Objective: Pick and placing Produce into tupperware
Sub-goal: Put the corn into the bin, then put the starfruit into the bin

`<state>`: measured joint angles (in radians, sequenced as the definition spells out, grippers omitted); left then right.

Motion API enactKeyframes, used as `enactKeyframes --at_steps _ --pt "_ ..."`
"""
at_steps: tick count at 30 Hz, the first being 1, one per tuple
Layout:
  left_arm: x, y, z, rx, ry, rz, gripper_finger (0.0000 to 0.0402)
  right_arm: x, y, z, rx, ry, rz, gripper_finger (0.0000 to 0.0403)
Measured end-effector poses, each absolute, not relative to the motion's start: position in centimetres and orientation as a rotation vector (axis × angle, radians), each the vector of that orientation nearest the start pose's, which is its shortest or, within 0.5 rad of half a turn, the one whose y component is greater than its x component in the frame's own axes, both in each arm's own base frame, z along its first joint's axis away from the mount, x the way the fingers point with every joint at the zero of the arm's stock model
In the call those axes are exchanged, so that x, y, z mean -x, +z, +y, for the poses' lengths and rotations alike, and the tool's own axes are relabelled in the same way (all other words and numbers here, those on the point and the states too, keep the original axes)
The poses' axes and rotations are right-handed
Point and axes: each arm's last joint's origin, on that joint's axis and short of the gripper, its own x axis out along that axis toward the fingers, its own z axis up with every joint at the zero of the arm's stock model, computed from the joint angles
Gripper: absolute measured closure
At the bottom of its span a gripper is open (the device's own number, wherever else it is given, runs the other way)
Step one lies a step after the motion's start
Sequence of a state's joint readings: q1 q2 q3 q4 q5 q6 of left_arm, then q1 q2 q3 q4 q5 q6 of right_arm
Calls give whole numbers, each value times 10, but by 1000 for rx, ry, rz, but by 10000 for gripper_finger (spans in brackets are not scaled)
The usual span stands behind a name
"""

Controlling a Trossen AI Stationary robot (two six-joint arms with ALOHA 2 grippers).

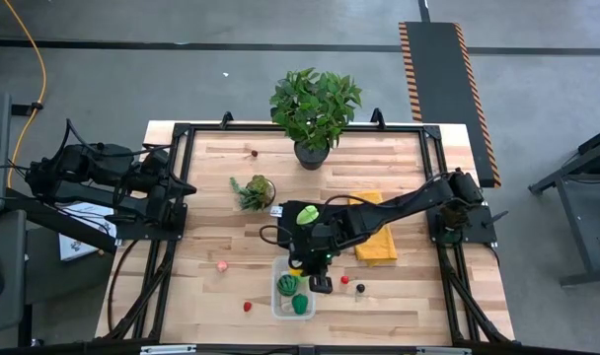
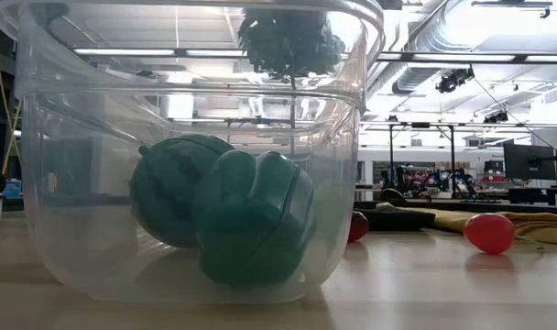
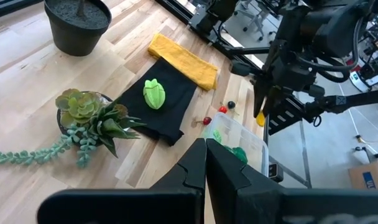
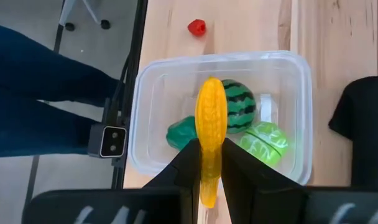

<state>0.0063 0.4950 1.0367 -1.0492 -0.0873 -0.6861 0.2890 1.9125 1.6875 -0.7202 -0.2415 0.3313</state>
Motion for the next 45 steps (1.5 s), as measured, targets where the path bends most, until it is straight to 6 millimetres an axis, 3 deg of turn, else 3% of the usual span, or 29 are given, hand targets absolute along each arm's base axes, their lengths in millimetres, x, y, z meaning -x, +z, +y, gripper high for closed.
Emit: enactKeyframes --at_steps 19,27,38,45 --pt "-50 359 -2 654 91 527 401 -419 243 133 -345 354 1055 366" --pt "-49 356 -3 632 76 561 401 -421 241 134 -368 346 1052 365" --pt "-48 355 -4 628 48 588 401 -423 243 134 -403 321 1026 275" --pt "-46 353 -6 639 -37 641 401 -430 249 134 -441 286 941 269"
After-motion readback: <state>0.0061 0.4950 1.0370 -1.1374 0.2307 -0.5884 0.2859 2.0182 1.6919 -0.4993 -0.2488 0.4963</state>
